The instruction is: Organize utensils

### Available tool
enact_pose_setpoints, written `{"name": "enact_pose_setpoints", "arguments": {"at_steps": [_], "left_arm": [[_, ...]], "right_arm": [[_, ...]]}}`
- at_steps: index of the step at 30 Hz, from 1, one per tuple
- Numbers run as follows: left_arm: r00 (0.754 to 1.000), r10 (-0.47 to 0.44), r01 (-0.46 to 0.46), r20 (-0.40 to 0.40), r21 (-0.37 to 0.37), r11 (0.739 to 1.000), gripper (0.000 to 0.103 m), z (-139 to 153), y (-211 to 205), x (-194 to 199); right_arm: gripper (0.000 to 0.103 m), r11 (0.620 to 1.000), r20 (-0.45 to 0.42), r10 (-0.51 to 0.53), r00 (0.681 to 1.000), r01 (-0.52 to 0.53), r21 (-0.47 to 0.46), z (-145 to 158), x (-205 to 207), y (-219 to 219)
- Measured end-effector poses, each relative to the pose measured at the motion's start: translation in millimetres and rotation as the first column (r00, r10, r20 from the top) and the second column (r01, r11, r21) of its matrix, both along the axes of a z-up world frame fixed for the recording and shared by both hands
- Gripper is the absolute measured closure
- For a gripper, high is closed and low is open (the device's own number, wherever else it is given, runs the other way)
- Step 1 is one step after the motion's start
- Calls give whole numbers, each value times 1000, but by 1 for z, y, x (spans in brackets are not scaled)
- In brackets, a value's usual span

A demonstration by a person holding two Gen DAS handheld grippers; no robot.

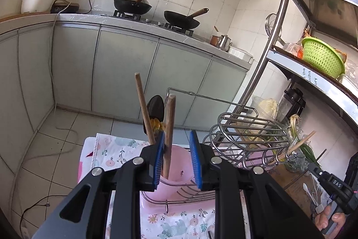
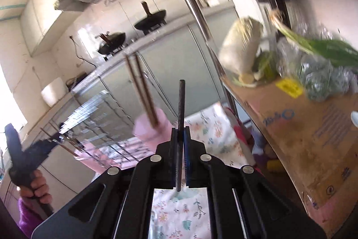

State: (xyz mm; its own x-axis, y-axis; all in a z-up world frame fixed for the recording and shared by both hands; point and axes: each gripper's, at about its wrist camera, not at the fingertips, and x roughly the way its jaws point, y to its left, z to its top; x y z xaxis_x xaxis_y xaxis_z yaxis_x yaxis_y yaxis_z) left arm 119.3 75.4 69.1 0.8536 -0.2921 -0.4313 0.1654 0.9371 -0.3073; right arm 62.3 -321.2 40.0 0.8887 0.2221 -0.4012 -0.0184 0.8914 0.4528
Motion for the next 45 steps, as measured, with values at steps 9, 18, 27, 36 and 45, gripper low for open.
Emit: {"name": "enact_pose_setpoints", "arguments": {"at_steps": [9,18,27,36,45], "left_arm": [[1000,-15,16,16,-13,1000,82,1,0,-6],[1000,-18,19,15,-23,1000,82,-1,2,-7],[1000,-18,18,13,-23,1000,82,-2,3,-7],[1000,-22,22,17,-32,999,82,-1,2,-9],[1000,-14,14,15,-22,1000,82,-2,2,-8]], "right_arm": [[98,999,171,31,985,-26,-33,52,-16,19],[98,977,311,8,950,59,-205,70,1,60],[98,967,198,-12,980,62,-248,36,18,72],[97,993,-65,-66,996,59,-106,15,49,44],[98,989,-163,33,986,-55,-135,20,102,46]]}}
